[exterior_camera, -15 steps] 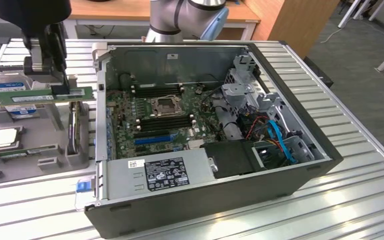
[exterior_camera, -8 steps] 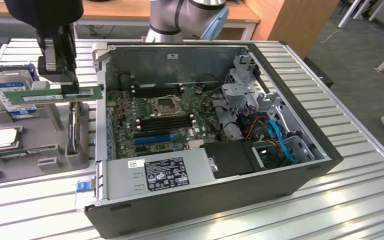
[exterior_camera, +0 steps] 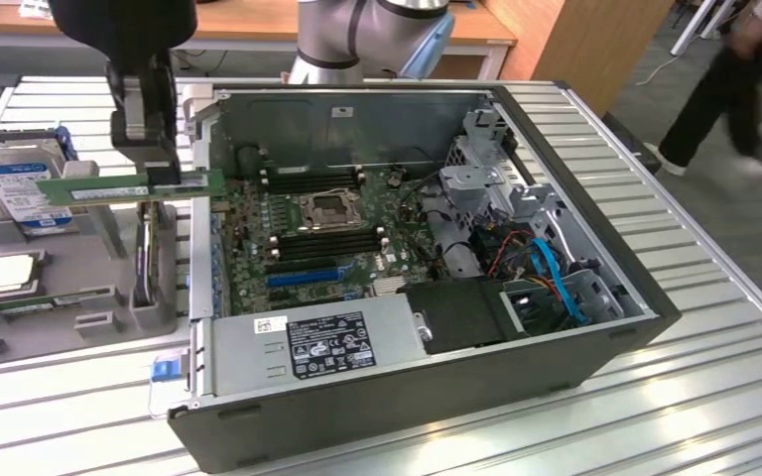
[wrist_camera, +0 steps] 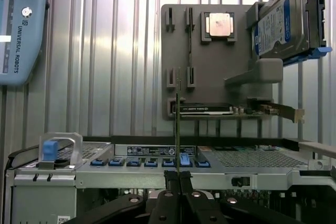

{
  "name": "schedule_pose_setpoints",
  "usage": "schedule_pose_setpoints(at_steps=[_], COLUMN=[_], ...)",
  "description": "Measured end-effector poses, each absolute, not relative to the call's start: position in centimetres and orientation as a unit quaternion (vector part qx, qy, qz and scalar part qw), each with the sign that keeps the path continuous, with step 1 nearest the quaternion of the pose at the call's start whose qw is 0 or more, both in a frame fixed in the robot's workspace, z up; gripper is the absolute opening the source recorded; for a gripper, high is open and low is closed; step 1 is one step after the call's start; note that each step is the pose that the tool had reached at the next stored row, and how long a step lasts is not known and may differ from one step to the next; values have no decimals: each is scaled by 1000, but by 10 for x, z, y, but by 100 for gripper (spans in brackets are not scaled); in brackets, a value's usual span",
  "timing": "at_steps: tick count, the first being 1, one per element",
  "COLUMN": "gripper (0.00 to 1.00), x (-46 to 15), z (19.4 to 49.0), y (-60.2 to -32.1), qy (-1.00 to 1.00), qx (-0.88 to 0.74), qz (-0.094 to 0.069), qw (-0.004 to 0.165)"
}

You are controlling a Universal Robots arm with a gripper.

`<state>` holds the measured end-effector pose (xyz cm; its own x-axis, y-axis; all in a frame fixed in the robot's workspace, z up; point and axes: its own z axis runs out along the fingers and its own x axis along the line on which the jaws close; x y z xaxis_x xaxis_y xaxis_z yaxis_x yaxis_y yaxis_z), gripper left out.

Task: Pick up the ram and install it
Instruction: 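Pick up the ram and move it above insertion slot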

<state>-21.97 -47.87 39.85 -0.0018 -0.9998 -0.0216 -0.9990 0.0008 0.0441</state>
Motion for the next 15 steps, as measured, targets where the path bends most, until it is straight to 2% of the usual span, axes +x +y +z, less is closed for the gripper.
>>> schedule_pose_setpoints(at_steps=[15], gripper=[11], x=[-191], z=[398], y=[-479], qy=[-707], qx=[706], qz=[-23], qw=[8])
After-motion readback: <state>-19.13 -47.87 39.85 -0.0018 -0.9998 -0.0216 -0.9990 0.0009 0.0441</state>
